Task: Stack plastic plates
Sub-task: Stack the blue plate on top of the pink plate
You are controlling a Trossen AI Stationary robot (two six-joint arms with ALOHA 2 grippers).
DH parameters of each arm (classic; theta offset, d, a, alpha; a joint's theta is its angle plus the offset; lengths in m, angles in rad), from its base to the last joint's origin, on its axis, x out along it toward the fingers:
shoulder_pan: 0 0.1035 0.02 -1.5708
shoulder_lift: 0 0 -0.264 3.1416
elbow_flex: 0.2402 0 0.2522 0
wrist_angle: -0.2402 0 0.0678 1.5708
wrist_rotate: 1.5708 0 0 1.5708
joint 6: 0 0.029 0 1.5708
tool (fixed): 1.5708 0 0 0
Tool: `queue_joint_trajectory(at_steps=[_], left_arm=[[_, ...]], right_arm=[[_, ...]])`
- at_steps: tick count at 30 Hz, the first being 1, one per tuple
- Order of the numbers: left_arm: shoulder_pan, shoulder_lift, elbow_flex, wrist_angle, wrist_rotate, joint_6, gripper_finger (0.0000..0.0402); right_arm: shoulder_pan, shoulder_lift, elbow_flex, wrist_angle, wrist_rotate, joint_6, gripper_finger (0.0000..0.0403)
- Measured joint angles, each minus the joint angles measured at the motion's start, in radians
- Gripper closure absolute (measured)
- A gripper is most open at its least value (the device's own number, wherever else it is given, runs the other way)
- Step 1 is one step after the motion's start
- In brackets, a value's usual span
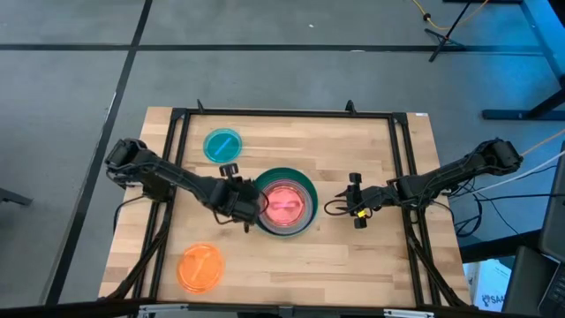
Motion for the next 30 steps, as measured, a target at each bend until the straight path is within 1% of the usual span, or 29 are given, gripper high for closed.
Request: queue_joint_trajectory(at_steps=[3, 8, 12, 16, 19, 24, 30], left_arm=[[0.043, -0.024, -0.065, -0.012, 0.038, 0.018, 0.0294], [0.119, -0.104, -0.217, 0.059, 0.083, 0.035, 0.0294], [0.179, -0.185, -0.341, 0.138, 0.097, 0.07, 0.0294], [0.253, -0.227, -0.44, 0.199, 0.09, 0.12, 0.0294], [0.305, -0.229, -0.503, 0.271, 0.074, 0.204, 0.0294], [0.385, -0.214, -0.582, 0.419, 0.08, 0.367, 0.0294], [0.46, -0.214, -0.629, 0.556, 0.079, 0.46, 0.0294]], right_arm=[[0.0, 0.0, 0.0, 0.0, 0.0, 0.0, 0.0233], [0.0, 0.0, 0.0, -0.004, -0.001, 0.0, 0.0233], [0.0, 0.0, 0.0, 0.002, 0.0, 0.0, 0.0233], [0.0, 0.0, 0.0, 0.005, 0.0, 0.0, 0.0233], [0.0, 0.0, 0.0, 0.009, 0.001, 0.0, 0.0233], [0.0, 0.0, 0.0, 0.013, 0.001, 0.0, 0.0233], [0.0, 0.0, 0.0, 0.013, 0.001, 0.0, 0.0233]])
